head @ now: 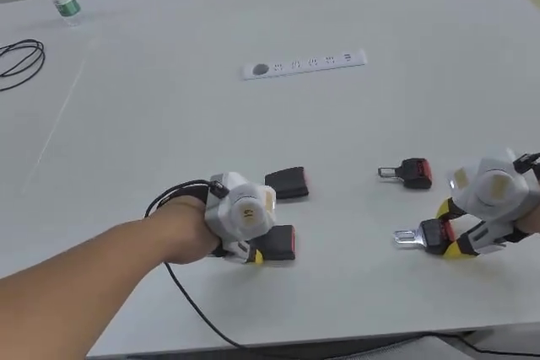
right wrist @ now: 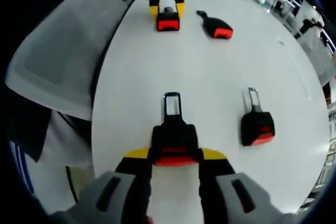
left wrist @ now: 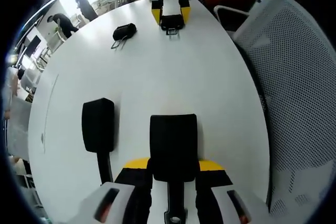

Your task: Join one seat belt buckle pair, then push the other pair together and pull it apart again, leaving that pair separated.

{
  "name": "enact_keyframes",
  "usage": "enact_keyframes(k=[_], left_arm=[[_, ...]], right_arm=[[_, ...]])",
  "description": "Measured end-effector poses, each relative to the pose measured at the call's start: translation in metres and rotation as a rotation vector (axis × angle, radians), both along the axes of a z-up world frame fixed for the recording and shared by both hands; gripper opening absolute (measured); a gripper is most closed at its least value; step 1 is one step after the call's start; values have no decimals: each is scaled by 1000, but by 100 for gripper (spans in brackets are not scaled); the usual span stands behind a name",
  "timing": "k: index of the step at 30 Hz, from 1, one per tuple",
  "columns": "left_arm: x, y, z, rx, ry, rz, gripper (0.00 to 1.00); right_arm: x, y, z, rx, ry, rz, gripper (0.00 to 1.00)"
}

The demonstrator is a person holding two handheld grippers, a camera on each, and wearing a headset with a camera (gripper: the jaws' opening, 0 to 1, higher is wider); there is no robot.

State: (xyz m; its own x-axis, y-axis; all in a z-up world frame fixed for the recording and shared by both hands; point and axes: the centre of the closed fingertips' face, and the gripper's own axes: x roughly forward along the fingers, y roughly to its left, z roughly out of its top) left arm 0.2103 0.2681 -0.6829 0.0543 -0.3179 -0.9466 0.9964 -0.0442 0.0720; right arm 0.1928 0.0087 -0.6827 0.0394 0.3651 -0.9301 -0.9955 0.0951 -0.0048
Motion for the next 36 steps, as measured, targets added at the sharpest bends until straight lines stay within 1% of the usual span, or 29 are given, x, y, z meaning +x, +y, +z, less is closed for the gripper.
enact_keyframes(k=[3, 9, 17, 21, 25, 30, 36], left_arm=[[0, 1, 0, 9, 3, -2, 31], [0, 1, -1, -6, 8, 13, 31], [0, 1, -1, -4, 13, 21, 32], [1, 1, 0, -6, 12, 20, 32], [2, 1, 0, -8, 16, 18, 32], [2, 1, 0, 0, 15, 5, 32], [3, 1, 1, -8, 13, 17, 32]], right_arm=[[-1, 1, 1, -1, 1, 0, 34], [-2, 3, 3, 0, 4, -5, 34], [-2, 3, 4, 15, -3, -13, 34], [-2, 4, 5, 3, -3, -4, 34], [1, -1, 2, -4, -5, 3, 34], [3, -2, 0, -9, -3, 3, 34], [6, -2, -2, -29, 2, -5, 34]])
